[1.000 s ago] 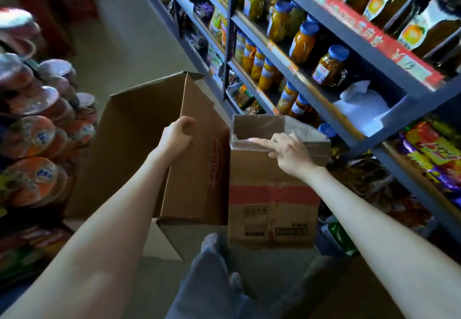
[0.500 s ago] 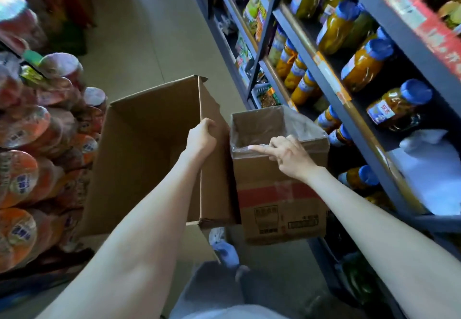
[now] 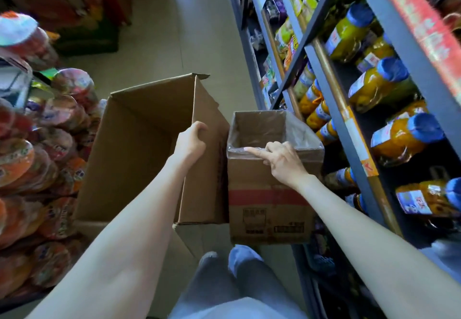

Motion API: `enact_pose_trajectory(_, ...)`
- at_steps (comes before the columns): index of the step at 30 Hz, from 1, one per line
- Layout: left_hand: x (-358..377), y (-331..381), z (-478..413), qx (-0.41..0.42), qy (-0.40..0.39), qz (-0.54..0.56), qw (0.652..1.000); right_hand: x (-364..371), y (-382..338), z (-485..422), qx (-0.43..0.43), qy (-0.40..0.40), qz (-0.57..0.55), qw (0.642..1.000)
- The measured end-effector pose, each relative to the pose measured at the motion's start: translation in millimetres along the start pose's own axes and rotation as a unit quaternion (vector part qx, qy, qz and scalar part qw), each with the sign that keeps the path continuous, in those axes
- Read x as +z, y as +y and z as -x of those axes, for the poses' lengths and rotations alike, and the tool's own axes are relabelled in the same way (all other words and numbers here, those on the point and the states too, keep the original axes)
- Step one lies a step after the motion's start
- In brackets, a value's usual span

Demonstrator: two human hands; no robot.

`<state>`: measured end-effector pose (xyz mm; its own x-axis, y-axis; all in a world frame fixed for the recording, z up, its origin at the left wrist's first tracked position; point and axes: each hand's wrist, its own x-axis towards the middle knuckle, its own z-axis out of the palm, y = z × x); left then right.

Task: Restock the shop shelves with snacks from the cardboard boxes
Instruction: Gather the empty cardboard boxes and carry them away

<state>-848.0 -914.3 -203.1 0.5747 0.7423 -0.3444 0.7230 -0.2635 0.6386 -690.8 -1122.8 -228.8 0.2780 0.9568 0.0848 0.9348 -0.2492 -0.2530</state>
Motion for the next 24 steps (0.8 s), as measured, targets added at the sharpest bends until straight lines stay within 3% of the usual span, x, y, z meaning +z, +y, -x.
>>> enact_pose_trajectory(10, -23, 11, -118, -0.036, 0.027, 0.018, 0.999, 16, 64, -144, -0.05, -0.028, 0.003, 0.998)
enact_pose_trajectory(24, -87, 58, -322, -0.054, 0.024, 0.037, 0.998, 17, 134, -355, -0.055, -0.042, 0.004, 0.998)
